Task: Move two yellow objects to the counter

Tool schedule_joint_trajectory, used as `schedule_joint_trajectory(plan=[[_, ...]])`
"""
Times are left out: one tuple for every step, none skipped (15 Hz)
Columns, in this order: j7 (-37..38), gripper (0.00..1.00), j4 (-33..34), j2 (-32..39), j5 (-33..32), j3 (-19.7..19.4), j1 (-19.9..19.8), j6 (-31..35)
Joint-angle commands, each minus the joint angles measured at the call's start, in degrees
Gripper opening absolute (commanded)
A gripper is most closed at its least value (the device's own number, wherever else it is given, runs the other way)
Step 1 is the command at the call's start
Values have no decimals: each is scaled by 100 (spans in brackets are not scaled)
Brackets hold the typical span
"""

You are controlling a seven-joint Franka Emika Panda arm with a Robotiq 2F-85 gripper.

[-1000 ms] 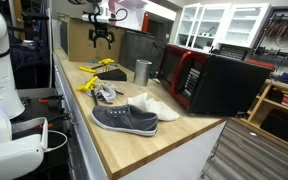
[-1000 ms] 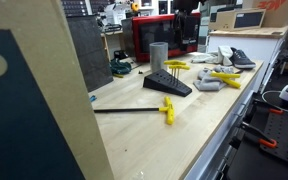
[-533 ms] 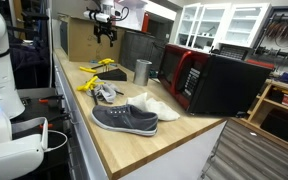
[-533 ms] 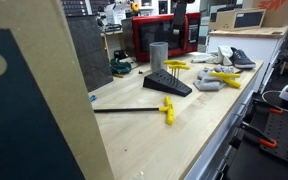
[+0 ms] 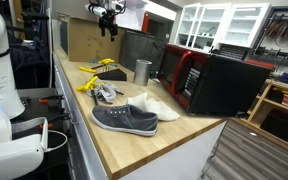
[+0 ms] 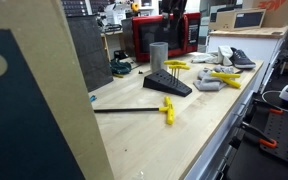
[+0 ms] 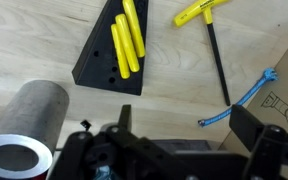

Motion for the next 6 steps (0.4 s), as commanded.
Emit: schedule_joint_trajectory(plan=[[78,100,13,-52,28,41,-56,-43],[138,100,14,-106,44,41,-61,-72],[163,100,14,-148,52,40,-60,-92],[166,100,14,-173,58,39,-59,-98],[166,100,14,-181,59,39,-59,-99],[166,100,13,-181,59,39,-59,-99]])
